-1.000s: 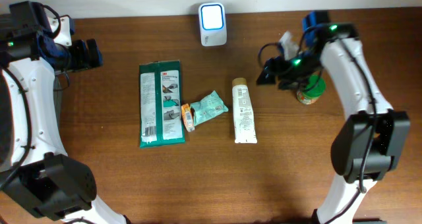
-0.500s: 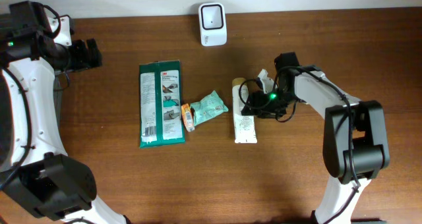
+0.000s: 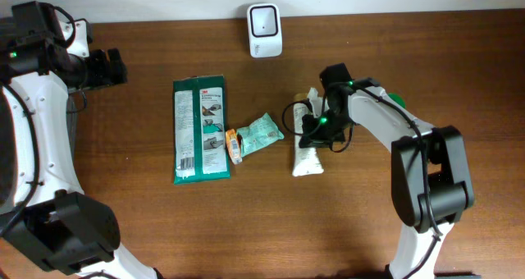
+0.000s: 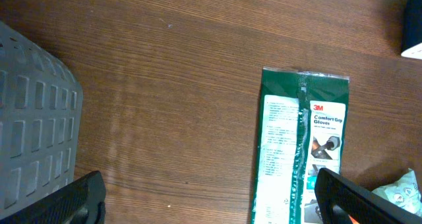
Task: Scan the item barcode
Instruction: 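Reach the right gripper to the white tube and grasp it, then lift the white tube and hold it in front of the scanner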
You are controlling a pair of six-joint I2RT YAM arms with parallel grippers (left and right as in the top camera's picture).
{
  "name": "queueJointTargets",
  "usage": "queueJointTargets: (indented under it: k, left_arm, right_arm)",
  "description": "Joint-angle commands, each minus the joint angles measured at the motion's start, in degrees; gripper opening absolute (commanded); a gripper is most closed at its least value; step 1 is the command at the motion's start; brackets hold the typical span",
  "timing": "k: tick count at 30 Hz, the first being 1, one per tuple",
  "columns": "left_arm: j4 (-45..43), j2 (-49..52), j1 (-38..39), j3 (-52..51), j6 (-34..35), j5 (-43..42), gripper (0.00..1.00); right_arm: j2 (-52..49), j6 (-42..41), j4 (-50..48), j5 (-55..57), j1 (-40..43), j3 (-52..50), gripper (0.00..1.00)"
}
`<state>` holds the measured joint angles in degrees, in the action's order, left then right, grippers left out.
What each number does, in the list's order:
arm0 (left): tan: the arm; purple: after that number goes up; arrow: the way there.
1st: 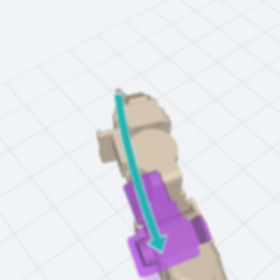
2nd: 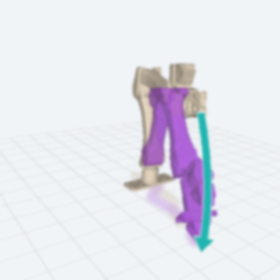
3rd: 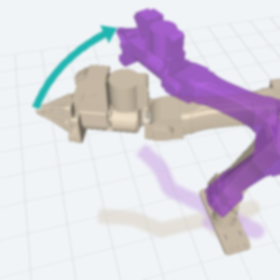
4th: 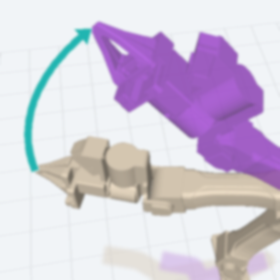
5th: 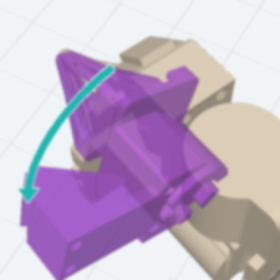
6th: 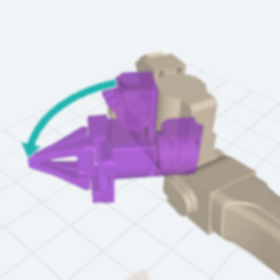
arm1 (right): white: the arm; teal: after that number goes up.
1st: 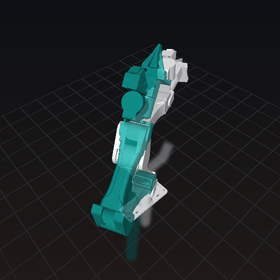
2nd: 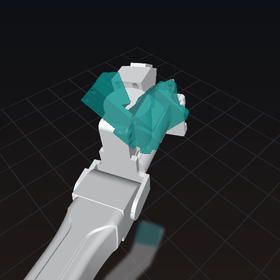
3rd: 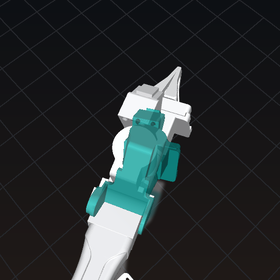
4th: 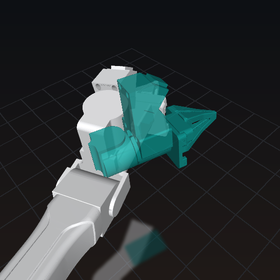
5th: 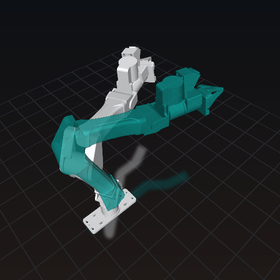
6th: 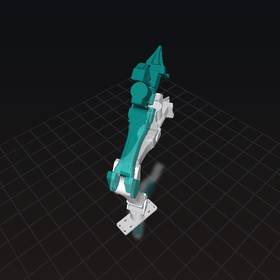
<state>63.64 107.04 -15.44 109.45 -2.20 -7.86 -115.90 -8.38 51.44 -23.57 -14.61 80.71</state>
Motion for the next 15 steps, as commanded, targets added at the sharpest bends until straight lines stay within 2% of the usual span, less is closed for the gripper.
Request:
queueJointTargets:
  k: [1,3,7,12,15]
  left_arm:
    - [-0.07,-0.33,0.0,0.35,-0.87,0.22,0.99]
    - [-0.07,-0.33,0.0,0.35,-0.87,0.22,0.99]
    - [-0.07,-0.33,0.0,0.35,-0.87,0.22,0.99]
    - [-0.07,-0.33,0.0,0.35,-0.87,0.22,0.99]
    - [-0.07,-0.33,0.0,0.35,-0.87,0.2,0.99]
  right_arm:
    - [3.96,0.37,1.97,14.08,-4.46,4.13,0.04]
    - [3.96,0.35,1.31,11.5,-6.08,4.13,0.04]
    - [6.8,3.3,-0.24,-1.62,-6.27,6.67,0.04]
    - [16.9,9.68,-0.24,-16.22,-6.19,10.27,0.04]
    - [21.86,10.1,-0.24,-23.87,-4.39,10.38,0.04]
